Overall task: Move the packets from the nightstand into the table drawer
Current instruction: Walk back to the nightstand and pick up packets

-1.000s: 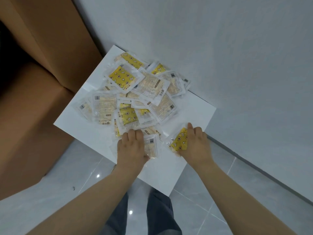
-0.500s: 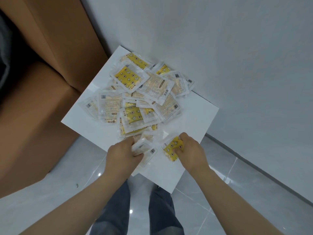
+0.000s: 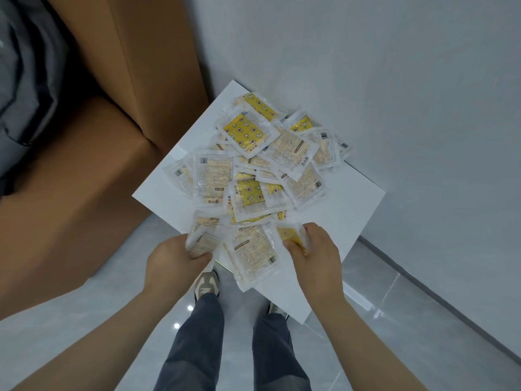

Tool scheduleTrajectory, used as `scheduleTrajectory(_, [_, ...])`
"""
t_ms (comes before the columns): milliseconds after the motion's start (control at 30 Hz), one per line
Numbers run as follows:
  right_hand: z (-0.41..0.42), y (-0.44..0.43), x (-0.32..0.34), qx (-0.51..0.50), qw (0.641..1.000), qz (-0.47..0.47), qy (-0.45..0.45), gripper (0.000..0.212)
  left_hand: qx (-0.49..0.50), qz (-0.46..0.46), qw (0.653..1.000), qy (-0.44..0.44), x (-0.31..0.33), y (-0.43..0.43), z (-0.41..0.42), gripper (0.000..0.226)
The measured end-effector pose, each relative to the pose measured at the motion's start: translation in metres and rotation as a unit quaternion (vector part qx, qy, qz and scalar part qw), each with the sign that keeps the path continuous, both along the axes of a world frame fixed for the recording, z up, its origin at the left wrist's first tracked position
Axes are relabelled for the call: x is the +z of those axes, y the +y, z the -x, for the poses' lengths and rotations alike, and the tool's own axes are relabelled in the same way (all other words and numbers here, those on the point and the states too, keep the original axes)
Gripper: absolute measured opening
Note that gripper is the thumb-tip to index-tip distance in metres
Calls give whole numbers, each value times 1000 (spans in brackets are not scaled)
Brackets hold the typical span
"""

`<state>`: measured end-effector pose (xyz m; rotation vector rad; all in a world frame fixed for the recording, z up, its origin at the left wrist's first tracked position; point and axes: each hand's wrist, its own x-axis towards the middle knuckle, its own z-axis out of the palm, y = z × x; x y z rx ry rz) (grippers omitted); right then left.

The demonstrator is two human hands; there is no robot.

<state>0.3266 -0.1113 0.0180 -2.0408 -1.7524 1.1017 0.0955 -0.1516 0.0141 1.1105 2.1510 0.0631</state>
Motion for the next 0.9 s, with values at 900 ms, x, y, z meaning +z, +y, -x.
scheduleTrajectory(900, [71,-10,-47,-92,976,196,-16,42,0,10,1000,-4,-12,-22,50,23])
